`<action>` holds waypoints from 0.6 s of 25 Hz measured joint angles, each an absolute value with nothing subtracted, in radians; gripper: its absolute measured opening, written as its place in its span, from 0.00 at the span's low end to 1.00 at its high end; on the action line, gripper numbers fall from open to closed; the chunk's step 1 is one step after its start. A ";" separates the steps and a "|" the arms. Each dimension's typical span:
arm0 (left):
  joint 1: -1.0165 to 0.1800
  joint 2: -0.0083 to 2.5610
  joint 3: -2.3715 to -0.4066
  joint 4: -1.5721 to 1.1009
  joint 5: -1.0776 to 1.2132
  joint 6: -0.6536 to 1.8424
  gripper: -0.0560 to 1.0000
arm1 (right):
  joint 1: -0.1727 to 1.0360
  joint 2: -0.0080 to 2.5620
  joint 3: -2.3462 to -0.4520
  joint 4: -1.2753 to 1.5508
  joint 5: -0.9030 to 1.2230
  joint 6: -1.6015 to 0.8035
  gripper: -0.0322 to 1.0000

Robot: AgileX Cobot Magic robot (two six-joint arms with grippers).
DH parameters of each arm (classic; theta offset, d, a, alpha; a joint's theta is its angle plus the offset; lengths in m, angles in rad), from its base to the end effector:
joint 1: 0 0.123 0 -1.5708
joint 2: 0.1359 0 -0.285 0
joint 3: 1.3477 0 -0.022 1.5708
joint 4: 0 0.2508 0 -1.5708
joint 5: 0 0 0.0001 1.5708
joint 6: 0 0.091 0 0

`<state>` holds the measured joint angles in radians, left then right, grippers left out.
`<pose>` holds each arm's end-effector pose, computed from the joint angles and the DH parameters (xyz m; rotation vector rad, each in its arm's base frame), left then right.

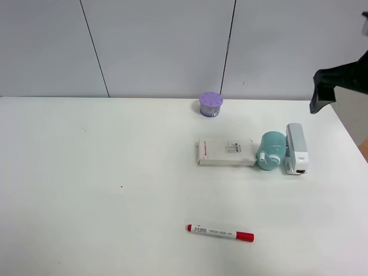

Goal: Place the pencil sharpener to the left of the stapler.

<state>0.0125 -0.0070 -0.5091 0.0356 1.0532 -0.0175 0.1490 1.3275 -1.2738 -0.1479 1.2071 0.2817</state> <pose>-0.0068 0.0027 0.2804 -0.0321 2.0202 0.0392 0.2535 0.0254 0.3537 0.1467 2.7178 -0.0812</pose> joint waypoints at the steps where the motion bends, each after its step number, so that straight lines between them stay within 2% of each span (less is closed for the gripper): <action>1: 0.012 -0.007 -0.509 0.036 1.053 -0.018 0.99 | 0.149 1.315 -1.294 -0.162 1.207 0.281 0.99; 9: 0.012 -0.007 -0.509 0.036 1.053 -0.018 0.99 | 0.145 1.245 -1.450 -0.158 1.213 0.218 0.99; 15: 0.012 -0.007 -0.509 0.036 1.053 -0.018 0.99 | 0.067 1.193 -1.467 -0.147 1.215 0.168 0.99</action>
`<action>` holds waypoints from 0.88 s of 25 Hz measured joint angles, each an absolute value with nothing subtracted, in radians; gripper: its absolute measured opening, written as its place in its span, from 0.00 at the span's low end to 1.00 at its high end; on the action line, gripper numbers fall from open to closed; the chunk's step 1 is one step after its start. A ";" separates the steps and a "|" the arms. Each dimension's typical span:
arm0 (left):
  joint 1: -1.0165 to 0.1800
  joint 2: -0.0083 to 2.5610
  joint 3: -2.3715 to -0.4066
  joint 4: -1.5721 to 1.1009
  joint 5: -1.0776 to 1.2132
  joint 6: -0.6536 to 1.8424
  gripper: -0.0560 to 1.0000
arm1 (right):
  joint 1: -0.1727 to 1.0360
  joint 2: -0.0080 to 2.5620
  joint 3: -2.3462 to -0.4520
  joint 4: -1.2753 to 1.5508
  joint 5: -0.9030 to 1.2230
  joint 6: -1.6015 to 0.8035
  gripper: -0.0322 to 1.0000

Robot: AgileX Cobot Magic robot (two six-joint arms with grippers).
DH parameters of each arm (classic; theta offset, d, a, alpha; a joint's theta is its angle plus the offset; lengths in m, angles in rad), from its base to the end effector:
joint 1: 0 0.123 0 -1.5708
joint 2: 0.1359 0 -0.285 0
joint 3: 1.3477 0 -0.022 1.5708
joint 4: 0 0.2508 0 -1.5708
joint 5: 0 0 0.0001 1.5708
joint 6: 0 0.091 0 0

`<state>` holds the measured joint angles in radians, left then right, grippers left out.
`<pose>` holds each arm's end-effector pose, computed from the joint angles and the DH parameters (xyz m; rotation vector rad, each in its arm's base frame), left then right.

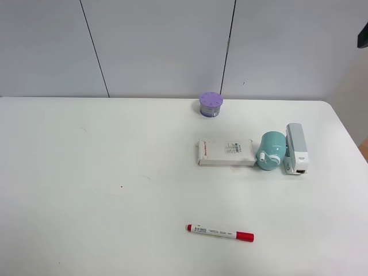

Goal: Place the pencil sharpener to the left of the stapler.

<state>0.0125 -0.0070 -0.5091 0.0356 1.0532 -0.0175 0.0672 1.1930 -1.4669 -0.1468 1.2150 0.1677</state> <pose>-0.0068 0.0027 0.2804 -0.0321 2.0202 0.0392 0.2183 0.0022 0.4411 0.1217 2.4090 -0.0822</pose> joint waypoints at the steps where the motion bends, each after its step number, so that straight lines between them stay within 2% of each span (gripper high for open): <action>1: 0.012 -0.007 -0.509 0.036 1.053 -0.018 0.99 | 0.052 1.183 -1.467 -0.146 1.216 0.151 0.99; 7: 0.012 -0.007 -0.509 0.036 1.053 -0.018 0.99 | -0.024 1.069 -1.392 -0.140 1.215 0.099 0.99; 22: 0.012 -0.007 -0.509 0.036 1.053 -0.018 0.99 | -0.040 0.508 -0.796 -0.020 1.221 0.146 0.99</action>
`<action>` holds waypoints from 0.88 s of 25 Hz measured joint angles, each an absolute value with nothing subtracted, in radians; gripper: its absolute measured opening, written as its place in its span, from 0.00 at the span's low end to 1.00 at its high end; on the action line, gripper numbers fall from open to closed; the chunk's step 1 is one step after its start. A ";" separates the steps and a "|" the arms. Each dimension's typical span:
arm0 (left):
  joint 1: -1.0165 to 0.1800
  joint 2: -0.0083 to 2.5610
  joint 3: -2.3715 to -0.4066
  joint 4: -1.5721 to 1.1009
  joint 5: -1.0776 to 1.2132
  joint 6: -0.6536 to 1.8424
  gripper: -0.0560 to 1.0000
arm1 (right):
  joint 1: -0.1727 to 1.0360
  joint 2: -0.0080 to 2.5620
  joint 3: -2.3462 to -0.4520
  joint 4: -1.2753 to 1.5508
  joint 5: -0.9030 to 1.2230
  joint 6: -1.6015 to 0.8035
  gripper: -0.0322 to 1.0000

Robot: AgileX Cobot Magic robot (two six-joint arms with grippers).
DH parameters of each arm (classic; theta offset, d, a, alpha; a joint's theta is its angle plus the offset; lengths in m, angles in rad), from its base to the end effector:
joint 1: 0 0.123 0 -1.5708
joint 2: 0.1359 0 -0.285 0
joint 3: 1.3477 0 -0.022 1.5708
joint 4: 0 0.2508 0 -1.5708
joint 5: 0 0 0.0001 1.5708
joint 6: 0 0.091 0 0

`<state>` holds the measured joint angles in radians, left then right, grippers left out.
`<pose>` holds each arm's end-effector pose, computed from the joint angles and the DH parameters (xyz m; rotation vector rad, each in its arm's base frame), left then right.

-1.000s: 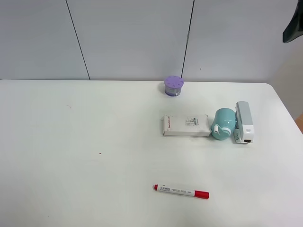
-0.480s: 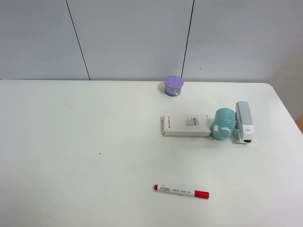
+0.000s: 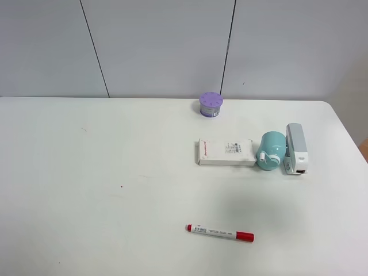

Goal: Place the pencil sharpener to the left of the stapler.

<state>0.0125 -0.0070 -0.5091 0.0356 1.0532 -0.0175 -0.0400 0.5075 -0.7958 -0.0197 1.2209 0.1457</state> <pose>-0.0068 0.0027 0.2804 -0.0321 2.0202 0.0392 0.0574 -0.0040 0.3383 0.2243 2.4056 0.0230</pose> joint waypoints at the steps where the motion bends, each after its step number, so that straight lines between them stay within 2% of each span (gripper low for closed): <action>1: 0.012 -0.007 -0.509 0.036 1.053 -0.018 0.99 | -0.040 0.451 -0.769 -0.010 1.204 0.141 0.99; 9: 0.012 -0.007 -0.509 0.036 1.053 -0.018 0.99 | -0.040 0.129 -0.644 -0.017 1.168 0.097 0.99; 14: 0.012 -0.007 -0.509 0.036 1.053 -0.018 0.99 | -0.040 0.090 -0.617 0.000 1.128 -0.066 0.99; 22: 0.012 -0.007 -0.509 0.036 1.053 -0.018 0.99 | -0.040 0.080 -0.610 0.023 1.123 -0.077 0.99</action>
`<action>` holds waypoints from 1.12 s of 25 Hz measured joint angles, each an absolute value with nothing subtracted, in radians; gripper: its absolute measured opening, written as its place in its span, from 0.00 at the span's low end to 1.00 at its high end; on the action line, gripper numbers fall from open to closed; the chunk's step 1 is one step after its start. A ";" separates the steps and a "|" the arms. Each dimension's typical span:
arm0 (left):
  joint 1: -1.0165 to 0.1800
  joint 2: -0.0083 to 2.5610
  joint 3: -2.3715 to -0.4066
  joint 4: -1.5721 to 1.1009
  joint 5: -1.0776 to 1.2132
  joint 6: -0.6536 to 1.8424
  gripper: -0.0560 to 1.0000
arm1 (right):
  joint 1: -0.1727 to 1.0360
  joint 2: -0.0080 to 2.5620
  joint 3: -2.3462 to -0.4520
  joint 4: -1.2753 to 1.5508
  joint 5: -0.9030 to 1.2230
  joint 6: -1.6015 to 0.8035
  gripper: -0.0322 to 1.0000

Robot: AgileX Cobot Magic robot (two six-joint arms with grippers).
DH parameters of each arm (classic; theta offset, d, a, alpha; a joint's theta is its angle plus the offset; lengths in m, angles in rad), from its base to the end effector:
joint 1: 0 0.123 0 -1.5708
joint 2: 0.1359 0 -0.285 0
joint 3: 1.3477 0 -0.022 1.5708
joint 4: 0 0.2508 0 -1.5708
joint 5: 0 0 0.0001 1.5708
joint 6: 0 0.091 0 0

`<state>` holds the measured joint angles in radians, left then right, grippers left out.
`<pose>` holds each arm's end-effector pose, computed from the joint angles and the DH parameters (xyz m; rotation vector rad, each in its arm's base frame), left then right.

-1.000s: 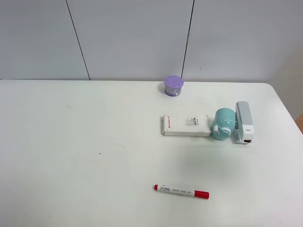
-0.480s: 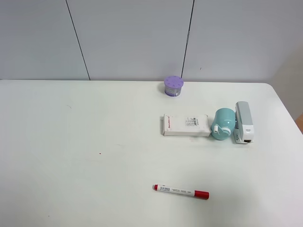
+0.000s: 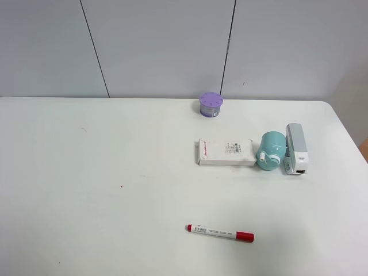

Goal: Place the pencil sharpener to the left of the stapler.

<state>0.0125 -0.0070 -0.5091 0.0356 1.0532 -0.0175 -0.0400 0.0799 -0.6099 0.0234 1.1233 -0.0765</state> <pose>-0.0068 0.0027 0.2804 -0.0321 2.0202 0.0392 -0.0070 0.0022 0.3029 -0.0403 2.0766 -0.0432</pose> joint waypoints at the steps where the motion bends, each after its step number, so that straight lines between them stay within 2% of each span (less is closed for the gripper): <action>1: 0.012 -0.007 -0.509 0.036 1.053 -0.018 0.99 | -0.040 0.065 -0.600 0.024 1.122 -0.076 0.99; 10: 0.012 -0.007 -0.509 0.036 1.053 -0.018 0.99 | -0.039 -0.003 -0.493 0.046 1.079 -0.075 0.99; 28: 0.012 -0.007 -0.509 0.036 1.053 -0.018 0.99 | -0.039 -0.003 -0.487 0.019 1.067 -0.022 0.99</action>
<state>0.0125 -0.0070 -0.5091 0.0356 1.0532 -0.0175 -0.0389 -0.0029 -0.4871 0.0185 1.0675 -0.0223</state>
